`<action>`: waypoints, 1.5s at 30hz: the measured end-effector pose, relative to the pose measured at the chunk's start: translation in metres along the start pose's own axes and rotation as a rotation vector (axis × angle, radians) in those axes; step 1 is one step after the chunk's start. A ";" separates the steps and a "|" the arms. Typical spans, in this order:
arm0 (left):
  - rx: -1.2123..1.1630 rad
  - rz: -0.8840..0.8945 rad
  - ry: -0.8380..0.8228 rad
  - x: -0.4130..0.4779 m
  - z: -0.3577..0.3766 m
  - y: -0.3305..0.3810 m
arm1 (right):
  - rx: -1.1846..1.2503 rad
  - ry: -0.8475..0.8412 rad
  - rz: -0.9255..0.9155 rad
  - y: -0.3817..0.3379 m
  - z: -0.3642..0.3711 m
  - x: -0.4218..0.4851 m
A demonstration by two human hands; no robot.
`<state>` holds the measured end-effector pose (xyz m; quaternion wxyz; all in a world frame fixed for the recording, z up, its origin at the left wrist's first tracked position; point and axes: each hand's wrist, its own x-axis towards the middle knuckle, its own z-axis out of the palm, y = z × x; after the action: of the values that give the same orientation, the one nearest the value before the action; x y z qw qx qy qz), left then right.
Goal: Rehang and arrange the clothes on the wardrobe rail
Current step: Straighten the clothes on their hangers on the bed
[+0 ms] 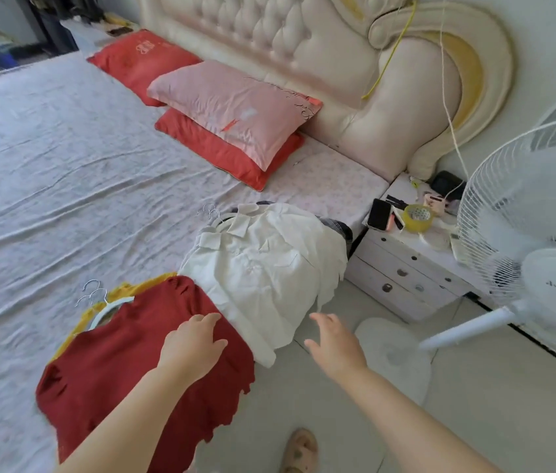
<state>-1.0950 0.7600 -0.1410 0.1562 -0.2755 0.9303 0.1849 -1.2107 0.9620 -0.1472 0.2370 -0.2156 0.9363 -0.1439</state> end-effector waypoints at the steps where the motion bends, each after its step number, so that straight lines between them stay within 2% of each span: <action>1: -0.018 -0.029 0.006 0.006 -0.002 0.005 | 0.002 -0.015 -0.017 0.003 -0.008 0.015; 8: -0.088 -0.198 -0.011 0.053 -0.009 0.012 | -0.041 -0.112 -0.112 0.000 -0.033 0.111; 22: -0.215 -0.318 0.009 0.239 -0.038 -0.013 | -0.156 -0.236 -0.282 -0.069 -0.047 0.314; 30: -0.300 -0.450 0.041 0.333 -0.010 -0.056 | -0.239 -0.305 -0.454 -0.128 0.015 0.459; 36: -0.344 -0.497 0.061 0.407 0.029 -0.083 | -0.454 -0.282 -0.570 -0.145 0.085 0.564; 45: -0.371 -0.523 0.164 0.468 0.066 -0.096 | -0.620 -0.258 -0.764 -0.132 0.136 0.626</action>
<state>-1.4019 0.5003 -0.4078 0.0699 -0.5426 0.7881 0.2821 -1.5951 0.5293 -0.4520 0.2062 -0.6191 0.7522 0.0922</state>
